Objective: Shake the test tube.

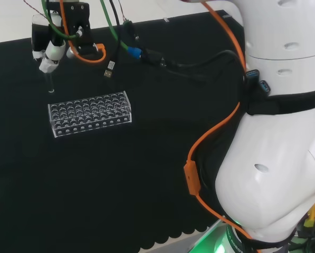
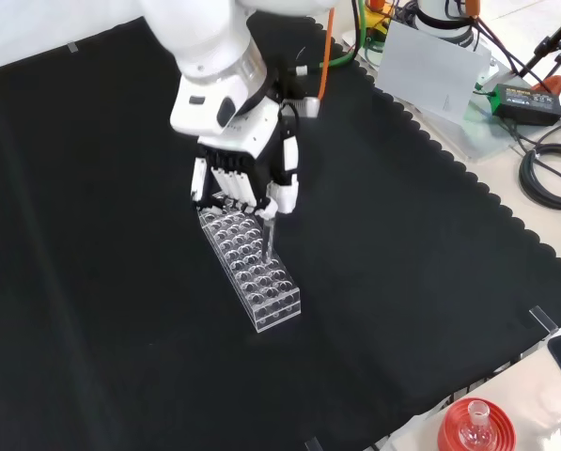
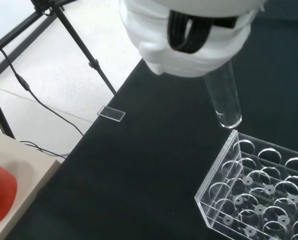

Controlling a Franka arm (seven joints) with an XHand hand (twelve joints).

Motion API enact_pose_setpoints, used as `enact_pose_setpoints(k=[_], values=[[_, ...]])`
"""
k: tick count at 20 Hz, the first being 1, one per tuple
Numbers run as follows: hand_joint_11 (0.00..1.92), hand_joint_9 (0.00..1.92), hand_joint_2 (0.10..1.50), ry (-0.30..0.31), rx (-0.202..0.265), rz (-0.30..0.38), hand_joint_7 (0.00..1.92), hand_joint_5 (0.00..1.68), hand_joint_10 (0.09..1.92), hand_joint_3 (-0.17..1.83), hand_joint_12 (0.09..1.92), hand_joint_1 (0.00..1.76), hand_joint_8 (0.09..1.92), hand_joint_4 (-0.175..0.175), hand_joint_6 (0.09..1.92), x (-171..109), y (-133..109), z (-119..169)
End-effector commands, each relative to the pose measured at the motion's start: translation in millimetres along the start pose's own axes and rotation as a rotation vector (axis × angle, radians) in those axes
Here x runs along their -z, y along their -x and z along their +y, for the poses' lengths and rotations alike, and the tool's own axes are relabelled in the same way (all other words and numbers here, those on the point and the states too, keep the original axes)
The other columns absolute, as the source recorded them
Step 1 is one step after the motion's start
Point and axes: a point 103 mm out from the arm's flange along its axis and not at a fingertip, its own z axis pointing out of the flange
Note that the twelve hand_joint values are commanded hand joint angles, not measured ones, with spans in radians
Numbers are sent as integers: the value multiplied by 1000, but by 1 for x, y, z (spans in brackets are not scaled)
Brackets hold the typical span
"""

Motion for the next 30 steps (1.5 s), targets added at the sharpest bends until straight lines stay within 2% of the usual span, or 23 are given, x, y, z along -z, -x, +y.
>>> enact_pose_setpoints(k=[1, 6, 9, 12, 16, 18, 21, 27, 30], values=[[479, 1398, 691, 16, -19, -9, 1527, 1377, 129, 479, 1371, 1431, 398, -175, 369, 13, 3, -16], [478, 1399, 690, 24, -41, 2, 1528, 1378, 127, 481, 1372, 1432, 396, -175, 368, 16, 11, -20], [478, 1400, 689, 23, -25, 10, 1529, 1378, 126, 482, 1372, 1432, 395, -175, 367, 15, 6, -13], [478, 1401, 688, 20, 32, 23, 1530, 1379, 124, 484, 1372, 1432, 393, -175, 367, 12, -15, 2], [477, 1402, 687, 2, 133, 39, 1531, 1380, 122, 485, 1372, 1432, 392, -175, 366, 6, -52, 20], [477, 1402, 687, -9, 158, 38, 1532, 1380, 122, 486, 1373, 1432, 391, -175, 365, 3, -62, 23], [477, 1402, 686, -17, 122, 31, 1533, 1380, 120, 486, 1373, 1432, 389, -175, 365, 0, -48, 17], [477, 1402, 686, -28, -53, -23, 1535, 1381, 119, 487, 1373, 1432, 385, -175, 364, 6, 22, -18], [477, 1403, 686, -27, -112, -35, 1536, 1381, 118, 487, 1373, 1432, 383, -175, 363, 9, 45, -32]])
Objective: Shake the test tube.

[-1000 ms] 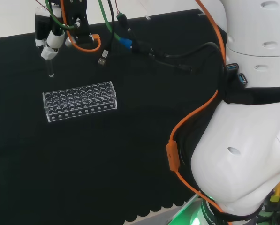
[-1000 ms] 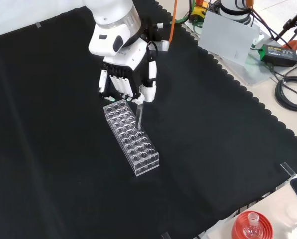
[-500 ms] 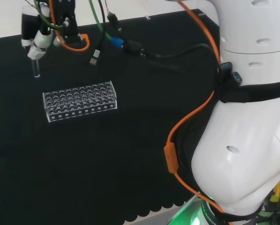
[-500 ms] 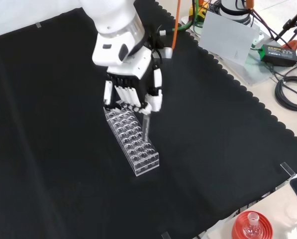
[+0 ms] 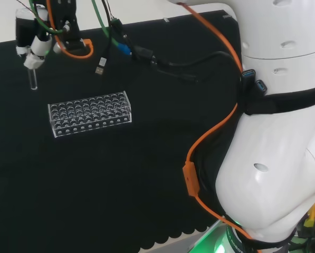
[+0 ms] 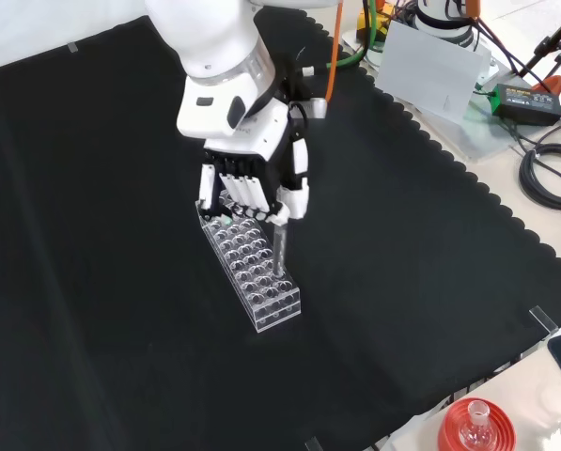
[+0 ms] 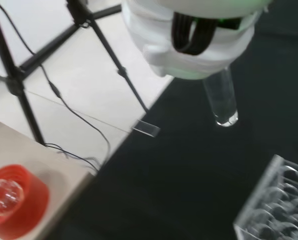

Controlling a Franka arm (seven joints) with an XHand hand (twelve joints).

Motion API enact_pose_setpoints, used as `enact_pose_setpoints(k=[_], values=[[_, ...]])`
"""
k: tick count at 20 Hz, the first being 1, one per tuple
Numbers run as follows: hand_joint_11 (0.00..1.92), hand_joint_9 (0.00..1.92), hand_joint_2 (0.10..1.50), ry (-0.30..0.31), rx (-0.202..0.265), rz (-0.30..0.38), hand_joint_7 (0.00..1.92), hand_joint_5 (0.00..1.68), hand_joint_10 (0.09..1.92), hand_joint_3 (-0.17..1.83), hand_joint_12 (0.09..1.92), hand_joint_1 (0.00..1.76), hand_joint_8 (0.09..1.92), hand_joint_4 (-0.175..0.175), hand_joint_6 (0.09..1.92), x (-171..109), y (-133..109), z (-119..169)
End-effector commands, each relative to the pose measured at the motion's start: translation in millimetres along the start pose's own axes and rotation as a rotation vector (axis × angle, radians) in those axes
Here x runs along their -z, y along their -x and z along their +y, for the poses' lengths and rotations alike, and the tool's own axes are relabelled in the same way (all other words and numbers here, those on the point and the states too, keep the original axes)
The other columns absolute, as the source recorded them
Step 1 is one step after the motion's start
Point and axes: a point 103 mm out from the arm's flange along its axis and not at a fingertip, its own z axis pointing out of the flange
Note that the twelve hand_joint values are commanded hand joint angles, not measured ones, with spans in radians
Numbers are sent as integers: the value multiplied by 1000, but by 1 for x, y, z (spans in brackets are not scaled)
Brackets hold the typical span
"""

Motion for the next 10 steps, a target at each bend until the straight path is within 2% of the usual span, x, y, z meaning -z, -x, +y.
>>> enact_pose_setpoints(k=[1, 5, 10], values=[[477, 1403, 686, -29, -178, -49, 1536, 1381, 118, 487, 1373, 1432, 383, -175, 363, 2, 67, -51], [478, 1403, 685, -28, -176, -50, 1537, 1382, 117, 487, 1373, 1432, 381, -175, 362, 3, 68, -53], [478, 1404, 685, -27, -149, -44, 1539, 1382, 116, 487, 1373, 1432, 378, -175, 361, 1, 58, -46]])
